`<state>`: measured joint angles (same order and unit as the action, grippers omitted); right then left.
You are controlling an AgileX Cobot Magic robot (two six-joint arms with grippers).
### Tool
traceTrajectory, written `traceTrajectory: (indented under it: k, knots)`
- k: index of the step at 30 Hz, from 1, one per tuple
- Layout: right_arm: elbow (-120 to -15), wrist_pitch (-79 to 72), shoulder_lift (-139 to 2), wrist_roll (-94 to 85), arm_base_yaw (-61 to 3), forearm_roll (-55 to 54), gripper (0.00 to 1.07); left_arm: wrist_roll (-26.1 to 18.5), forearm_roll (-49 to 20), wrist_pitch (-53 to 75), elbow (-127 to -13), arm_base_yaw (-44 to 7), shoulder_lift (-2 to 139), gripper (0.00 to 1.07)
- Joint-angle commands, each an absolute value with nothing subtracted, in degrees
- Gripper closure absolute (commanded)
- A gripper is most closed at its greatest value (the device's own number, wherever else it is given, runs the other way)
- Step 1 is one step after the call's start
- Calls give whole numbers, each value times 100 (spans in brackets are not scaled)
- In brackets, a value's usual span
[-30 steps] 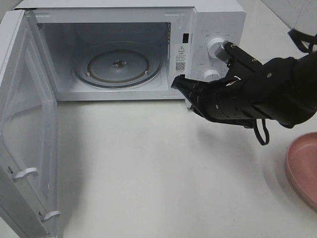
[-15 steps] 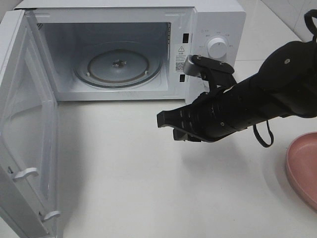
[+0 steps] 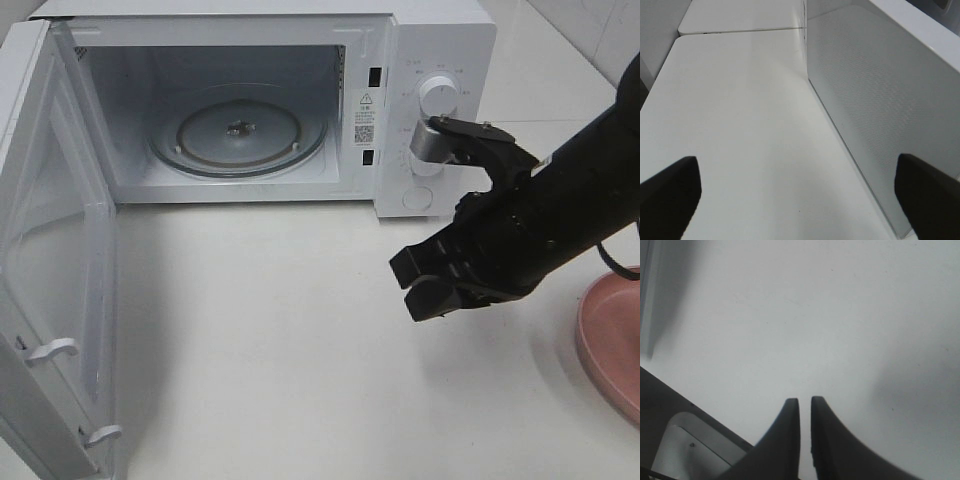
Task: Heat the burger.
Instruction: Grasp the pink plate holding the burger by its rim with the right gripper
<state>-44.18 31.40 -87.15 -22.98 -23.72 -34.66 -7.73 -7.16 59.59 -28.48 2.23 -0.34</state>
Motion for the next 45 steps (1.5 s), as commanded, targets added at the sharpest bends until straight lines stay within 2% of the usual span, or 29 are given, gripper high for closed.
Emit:
traceTrajectory:
  k: [1,8,15,21,23,27,28,29,30,31,32,33,34,35,36,45]
  knots:
    - [-4435,3621,-8554,-1828,-2097,-2779,94,-768,-739,5936,-2830,235,-149,9]
    - [-4435,4183,-8508,-859,-1891,-1593,91,-768,-739,5936,-2830,235,-149,9]
    - [-4435,4859,-8468,573,-1891,241,87,-768,-739,5936,-2830,235,-149,9]
    - [-4435,4950,-8337,1043,-1748,728,80,-768,-739,5936,-2830,235,-149,9]
    - [-4435,4956,-8245,1060,-1536,722,74,-768,-739,5936,-2830,235,-149,9]
    - [-4435,4950,-8188,1037,-1375,745,67,-768,-739,5936,-2830,235,-149,9]
    - [-4435,4950,-8182,1008,-1341,825,58,-768,-739,5936,-2830,235,-149,9]
    - [-4435,4950,-8182,1008,-1341,825,58,-768,-739,5936,-2830,235,-149,9]
    - [-4435,4841,-8182,1008,-1341,945,46,-768,-739,5936,-2830,235,-149,9]
    - [-4435,4778,-8182,1014,-1341,951,38,-768,-739,5936,-2830,235,-149,9]
    - [-4435,4778,-8182,1014,-1341,951,38,-768,-739,5936,-2830,235,-149,9]
    - [-4435,4647,-8182,1043,-1341,974,26,-768,-739,5936,-2830,235,-149,9]
    - [-4435,4618,-8182,1043,-1341,980,22,-768,-739,5936,-2830,235,-149,9]
    - [-4435,4618,-8182,1043,-1341,980,22,-768,-739,5936,-2830,235,-149,9]
    - [-4435,4509,-8182,1043,-1341,991,15,-768,-739,5936,-2830,235,-149,9]
    - [-4435,4349,-8342,1054,-1341,997,16,-768,-739,5936,-2830,235,-149,9]
